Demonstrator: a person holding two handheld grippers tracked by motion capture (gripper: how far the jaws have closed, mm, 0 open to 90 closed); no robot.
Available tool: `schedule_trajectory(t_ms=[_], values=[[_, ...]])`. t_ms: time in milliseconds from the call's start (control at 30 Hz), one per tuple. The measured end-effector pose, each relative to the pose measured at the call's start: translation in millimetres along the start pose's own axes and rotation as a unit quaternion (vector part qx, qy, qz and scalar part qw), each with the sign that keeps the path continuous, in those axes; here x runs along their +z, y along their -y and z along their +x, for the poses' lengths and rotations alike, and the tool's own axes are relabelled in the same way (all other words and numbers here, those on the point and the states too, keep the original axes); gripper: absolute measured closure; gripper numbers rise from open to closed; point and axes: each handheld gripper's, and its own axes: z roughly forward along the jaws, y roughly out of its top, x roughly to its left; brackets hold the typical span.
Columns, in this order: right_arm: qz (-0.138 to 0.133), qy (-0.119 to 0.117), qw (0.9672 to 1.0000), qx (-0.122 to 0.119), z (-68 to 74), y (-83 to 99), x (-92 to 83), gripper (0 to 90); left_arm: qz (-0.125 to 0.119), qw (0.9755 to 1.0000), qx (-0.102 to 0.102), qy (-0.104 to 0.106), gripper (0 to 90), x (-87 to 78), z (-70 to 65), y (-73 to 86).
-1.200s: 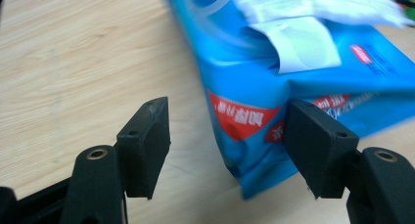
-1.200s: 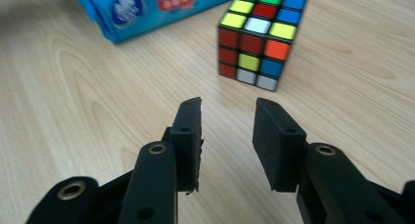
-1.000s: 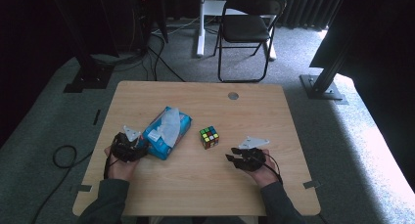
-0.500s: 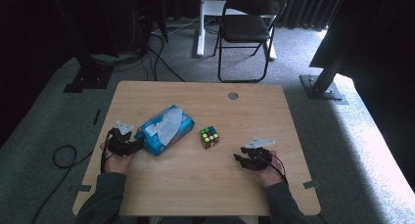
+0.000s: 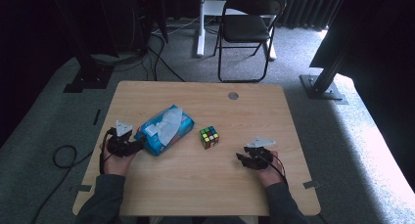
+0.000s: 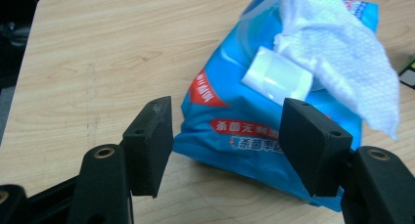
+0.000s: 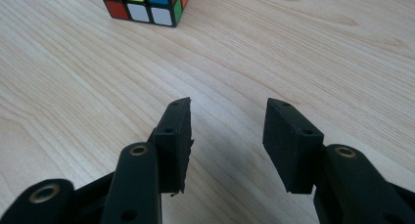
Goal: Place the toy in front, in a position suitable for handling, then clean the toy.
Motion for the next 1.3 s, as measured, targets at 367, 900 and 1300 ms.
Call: schedule_trajectory(t_ms=[367,900,1300], values=[[-0.001,0.001,0.9999,0.013,-3.4,1.0,3.8,52.4,-0.028,0.9989,0.018,0.033,38.1,-14.9,-16.4,-16.0],[0.018,0.014,0.9997,0.003,-1.8,2.8,11.0,49.0,-0.043,0.9956,0.049,0.068,37.7,-24.5,-39.6,-30.5],[0.007,0.012,0.9998,0.013,-2.9,3.6,14.2,45.0,-0.038,0.9943,0.066,0.074,35.9,-12.7,-49.5,-34.4]])
